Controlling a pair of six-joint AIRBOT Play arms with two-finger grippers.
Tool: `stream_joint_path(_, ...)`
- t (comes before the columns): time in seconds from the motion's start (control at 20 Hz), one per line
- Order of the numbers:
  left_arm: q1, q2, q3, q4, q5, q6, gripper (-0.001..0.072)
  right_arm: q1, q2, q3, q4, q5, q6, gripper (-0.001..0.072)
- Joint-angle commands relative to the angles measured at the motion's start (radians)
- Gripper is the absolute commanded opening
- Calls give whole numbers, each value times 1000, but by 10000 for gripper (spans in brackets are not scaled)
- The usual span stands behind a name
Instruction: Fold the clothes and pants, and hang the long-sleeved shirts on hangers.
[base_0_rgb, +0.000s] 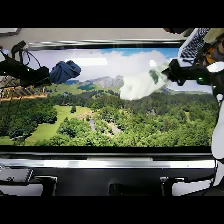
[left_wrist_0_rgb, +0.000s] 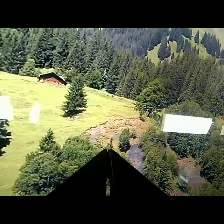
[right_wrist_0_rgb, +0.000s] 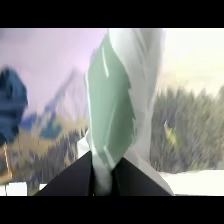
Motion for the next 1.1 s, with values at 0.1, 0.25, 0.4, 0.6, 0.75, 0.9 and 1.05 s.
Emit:
stream_joint_path(0.1,1,-11,0,0,0,3,17,-166,1,132,-47,-114,121,37)
stream_joint_path(0.25,1,-11,0,0,0,3,17,-264,1,136,-93,-135,134,37)
stream_joint_path(0.4,1,-11,0,0,0,3,17,-368,1,134,-238,2,173,36)
stream_joint_path(0.6,1,-11,0,0,0,3,17,-498,67,16,-461,134,242,34)
stream_joint_path(0.75,1,-11,0,0,0,3,17,-585,197,-225,-516,87,241,35)
stream_joint_path(0.9,1,-11,0,0,0,3,17,-660,335,-503,-533,-11,257,35)
stream_joint_path(1.05,1,-11,0,0,0,3,17,-710,449,-728,-546,-97,267,36)
